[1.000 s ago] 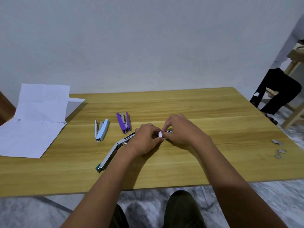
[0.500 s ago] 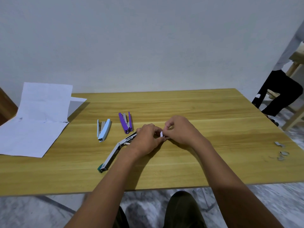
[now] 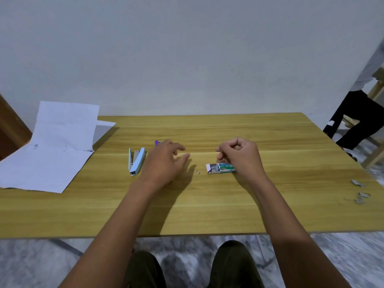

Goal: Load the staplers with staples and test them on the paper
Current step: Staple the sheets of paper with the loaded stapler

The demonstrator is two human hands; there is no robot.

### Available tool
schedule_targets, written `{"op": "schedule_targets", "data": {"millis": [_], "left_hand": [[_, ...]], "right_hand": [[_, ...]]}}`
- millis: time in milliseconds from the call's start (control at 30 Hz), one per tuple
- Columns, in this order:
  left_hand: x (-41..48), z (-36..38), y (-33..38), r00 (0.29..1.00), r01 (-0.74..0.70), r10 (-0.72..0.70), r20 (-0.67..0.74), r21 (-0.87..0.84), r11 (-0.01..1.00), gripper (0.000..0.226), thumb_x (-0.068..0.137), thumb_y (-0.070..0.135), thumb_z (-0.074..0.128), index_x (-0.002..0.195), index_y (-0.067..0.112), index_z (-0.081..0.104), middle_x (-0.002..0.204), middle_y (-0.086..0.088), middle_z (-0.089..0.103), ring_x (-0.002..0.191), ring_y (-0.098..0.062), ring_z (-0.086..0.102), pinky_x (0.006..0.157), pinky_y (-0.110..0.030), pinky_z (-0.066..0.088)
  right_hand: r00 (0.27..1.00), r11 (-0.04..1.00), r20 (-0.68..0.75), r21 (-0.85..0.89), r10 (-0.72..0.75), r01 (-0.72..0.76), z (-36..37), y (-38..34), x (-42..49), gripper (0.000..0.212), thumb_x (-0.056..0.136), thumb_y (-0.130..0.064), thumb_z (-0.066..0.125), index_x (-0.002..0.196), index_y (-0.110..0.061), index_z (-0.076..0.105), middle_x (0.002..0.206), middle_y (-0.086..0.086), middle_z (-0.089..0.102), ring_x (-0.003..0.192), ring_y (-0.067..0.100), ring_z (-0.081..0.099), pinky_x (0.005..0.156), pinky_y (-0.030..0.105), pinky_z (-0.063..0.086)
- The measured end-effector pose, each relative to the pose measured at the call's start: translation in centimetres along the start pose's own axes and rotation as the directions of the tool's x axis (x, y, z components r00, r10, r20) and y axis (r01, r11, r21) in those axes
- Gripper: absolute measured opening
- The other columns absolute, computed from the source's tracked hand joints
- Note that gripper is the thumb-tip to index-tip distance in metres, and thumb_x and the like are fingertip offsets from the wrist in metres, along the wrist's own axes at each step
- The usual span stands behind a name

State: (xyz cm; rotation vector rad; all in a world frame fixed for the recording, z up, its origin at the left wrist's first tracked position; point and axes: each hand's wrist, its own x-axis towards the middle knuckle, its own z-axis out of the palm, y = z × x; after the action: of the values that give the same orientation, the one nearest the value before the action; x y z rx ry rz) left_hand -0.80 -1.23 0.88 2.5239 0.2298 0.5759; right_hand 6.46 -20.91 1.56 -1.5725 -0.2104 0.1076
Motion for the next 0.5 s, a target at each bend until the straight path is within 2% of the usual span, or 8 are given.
{"op": "schedule_targets", "data": {"millis": [67,133,200,333,400,500], "left_hand": [[-0.2,-1.0,-0.7,0.988,0.109,-0.121,0.091,0.127,0.986,0.026,0.089,0.043,0.064,0.101,0.022,0.074,0.089,0.003,0.066,0.089,-0.015,0.061,0.068,-0.028,0.043],[-0.6,-1.2,-1.1,0.961,0.159,-0.208,0.18,0.251,0.955,0.03,0.088,0.048,0.063,0.089,0.021,0.074,0.084,0.003,0.067,0.082,-0.017,0.063,0.06,-0.026,0.042],[-0.9,-1.1,-1.4,0.934,0.183,-0.264,0.24,0.313,0.932,0.033,0.087,0.05,0.063,0.088,0.019,0.074,0.084,0.002,0.067,0.082,-0.017,0.064,0.062,-0.028,0.046],[-0.6,-0.9,-1.5,0.917,0.226,-0.309,0.252,0.31,0.924,0.026,0.088,0.038,0.067,0.096,0.016,0.075,0.097,-0.001,0.069,0.089,-0.02,0.065,0.073,-0.032,0.052],[-0.5,-0.9,-1.3,0.914,0.233,-0.31,0.261,0.288,0.929,0.022,0.09,0.033,0.065,0.091,0.013,0.076,0.094,-0.004,0.07,0.087,-0.022,0.066,0.074,-0.034,0.053],[-0.4,-1.2,-1.7,0.917,0.26,-0.302,0.262,0.182,0.948,0.025,0.091,0.035,0.063,0.084,0.014,0.075,0.084,-0.002,0.07,0.081,-0.021,0.066,0.071,-0.036,0.054]], "right_hand": [[0.999,0.997,0.012,0.06,0.046,-0.046,0.6,-0.2,0.0,0.007,0.086,-0.004,0.068,0.08,-0.002,0.068,0.079,0.012,0.073,0.062,0.016,0.067,0.063,0.025,0.058],[0.995,0.988,0.037,0.121,0.097,-0.101,1.1,-0.3,-0.2,0.007,0.086,-0.006,0.072,0.087,0.001,0.072,0.078,0.01,0.071,0.064,0.014,0.069,0.067,0.021,0.059],[0.989,0.976,0.062,0.163,0.135,-0.144,1.6,-0.3,-0.4,0.008,0.084,-0.006,0.076,0.088,0.001,0.075,0.082,0.006,0.075,0.069,0.012,0.072,0.075,0.021,0.06],[0.979,0.964,0.082,0.173,0.188,-0.2,2.3,0.2,-0.9,0.004,0.082,-0.004,0.077,0.08,-0.007,0.079,0.09,0.005,0.078,0.079,0.013,0.074,0.079,0.022,0.06],[0.971,0.954,0.086,0.186,0.223,-0.236,2.6,0.4,-1.2,0.002,0.08,-0.007,0.08,0.079,-0.008,0.079,0.087,0.008,0.078,0.081,0.015,0.074,0.082,0.024,0.06],[0.964,0.94,0.074,0.213,0.255,-0.265,2.9,0.5,-1.7,0.012,0.081,-0.016,0.08,0.086,-0.005,0.079,0.087,0.014,0.077,0.082,0.016,0.074,0.081,0.024,0.06]]}}
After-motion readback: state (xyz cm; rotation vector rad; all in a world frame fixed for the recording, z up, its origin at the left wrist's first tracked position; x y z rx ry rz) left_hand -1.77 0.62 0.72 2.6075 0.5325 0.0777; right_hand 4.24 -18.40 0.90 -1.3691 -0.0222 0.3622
